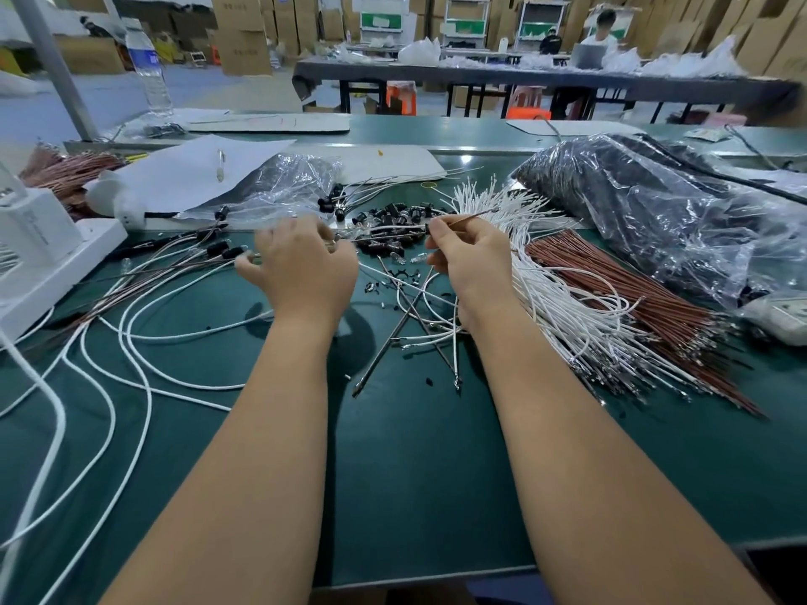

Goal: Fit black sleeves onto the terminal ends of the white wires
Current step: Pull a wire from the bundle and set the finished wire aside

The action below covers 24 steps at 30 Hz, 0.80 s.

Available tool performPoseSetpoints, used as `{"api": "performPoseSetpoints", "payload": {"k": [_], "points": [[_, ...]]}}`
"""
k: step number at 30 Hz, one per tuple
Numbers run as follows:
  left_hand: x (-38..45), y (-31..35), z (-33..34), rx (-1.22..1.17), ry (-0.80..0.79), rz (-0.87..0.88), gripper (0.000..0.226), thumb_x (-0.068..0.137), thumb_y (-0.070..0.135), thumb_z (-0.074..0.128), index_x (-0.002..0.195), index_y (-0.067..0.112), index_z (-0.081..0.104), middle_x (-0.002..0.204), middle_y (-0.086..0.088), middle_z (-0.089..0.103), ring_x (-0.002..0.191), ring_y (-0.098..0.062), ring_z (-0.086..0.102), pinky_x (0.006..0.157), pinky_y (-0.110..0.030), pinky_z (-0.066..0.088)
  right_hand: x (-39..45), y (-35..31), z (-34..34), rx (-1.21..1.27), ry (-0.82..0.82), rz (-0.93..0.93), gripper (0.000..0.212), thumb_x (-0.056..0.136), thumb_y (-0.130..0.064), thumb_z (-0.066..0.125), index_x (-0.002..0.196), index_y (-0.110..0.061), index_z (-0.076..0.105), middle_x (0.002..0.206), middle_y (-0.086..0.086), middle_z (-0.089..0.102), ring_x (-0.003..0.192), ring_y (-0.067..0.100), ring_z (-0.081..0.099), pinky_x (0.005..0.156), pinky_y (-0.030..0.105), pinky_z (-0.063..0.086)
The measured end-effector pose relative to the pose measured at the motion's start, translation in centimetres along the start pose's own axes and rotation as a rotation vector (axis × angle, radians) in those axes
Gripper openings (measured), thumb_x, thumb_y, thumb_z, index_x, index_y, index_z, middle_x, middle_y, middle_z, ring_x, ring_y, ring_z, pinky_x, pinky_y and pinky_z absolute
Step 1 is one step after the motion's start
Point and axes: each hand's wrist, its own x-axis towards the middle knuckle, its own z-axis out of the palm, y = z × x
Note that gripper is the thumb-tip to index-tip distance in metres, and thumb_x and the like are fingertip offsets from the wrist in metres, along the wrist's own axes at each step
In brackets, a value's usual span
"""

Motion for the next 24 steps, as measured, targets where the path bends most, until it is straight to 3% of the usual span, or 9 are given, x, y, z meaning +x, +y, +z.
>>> {"api": "performPoseSetpoints", "payload": {"k": [3,7,11,16,21,24], "points": [[-0.4,0.7,0.3,-0.133,-0.037,0.269,0.031,0.080,0.020,0.058,0.111,0.023,0.062,0.116,0.000,0.053,0.121,-0.025,0.038,0.104,-0.040,0.024,-0.1,0.0,0.1,0.018,-0.025,-0.003,0.007,0.090,-0.012,0.067,0.084,-0.015,0.066,0.071,0.000,0.067,0.054,0.006,0.060,0.056,0.018,0.049],[-1.0,1.8,0.4,-0.295,-0.079,0.505,0.024,0.083,0.011,0.065,0.106,0.014,0.070,0.094,0.002,0.069,0.101,-0.023,0.053,0.090,-0.033,0.038,-0.3,0.1,0.6,0.026,-0.096,-0.030,0.011,0.088,-0.007,0.068,0.079,-0.014,0.068,0.065,-0.002,0.067,0.054,0.006,0.061,0.056,0.018,0.050],[-0.7,1.6,0.7,-0.310,-0.103,0.476,0.015,0.085,0.010,0.066,0.098,0.012,0.074,0.093,-0.003,0.073,0.096,-0.023,0.056,0.088,-0.031,0.039,-0.4,0.1,0.8,0.041,-0.113,-0.047,0.015,0.088,-0.006,0.068,0.076,-0.016,0.068,0.062,-0.005,0.066,0.055,0.006,0.060,0.058,0.019,0.051],[-0.8,1.5,1.1,-0.245,-0.152,0.469,0.008,0.088,0.017,0.062,0.086,0.012,0.068,0.085,0.000,0.064,0.093,-0.025,0.055,0.083,-0.023,0.027,-0.4,0.0,0.6,0.116,-0.122,-0.017,0.012,0.089,-0.007,0.067,0.079,-0.014,0.068,0.060,-0.007,0.066,0.055,0.005,0.061,0.057,0.018,0.050],[-0.5,0.7,1.1,-0.069,-0.182,0.277,0.011,0.086,0.024,0.055,0.078,0.017,0.058,0.090,-0.003,0.061,0.100,-0.026,0.046,0.080,-0.034,0.034,0.2,-0.1,-0.6,0.261,-0.069,0.055,0.005,0.089,-0.010,0.067,0.084,-0.011,0.068,0.072,0.003,0.066,0.062,0.011,0.060,0.061,0.023,0.052],[-0.5,0.8,1.1,-0.145,-0.233,0.329,0.006,0.086,0.019,0.059,0.087,0.017,0.065,0.091,-0.001,0.064,0.099,-0.026,0.054,0.085,-0.034,0.042,0.3,0.0,-0.4,0.204,-0.088,0.028,0.007,0.088,-0.009,0.067,0.084,-0.013,0.069,0.071,0.001,0.067,0.062,0.010,0.061,0.061,0.022,0.052]]}}
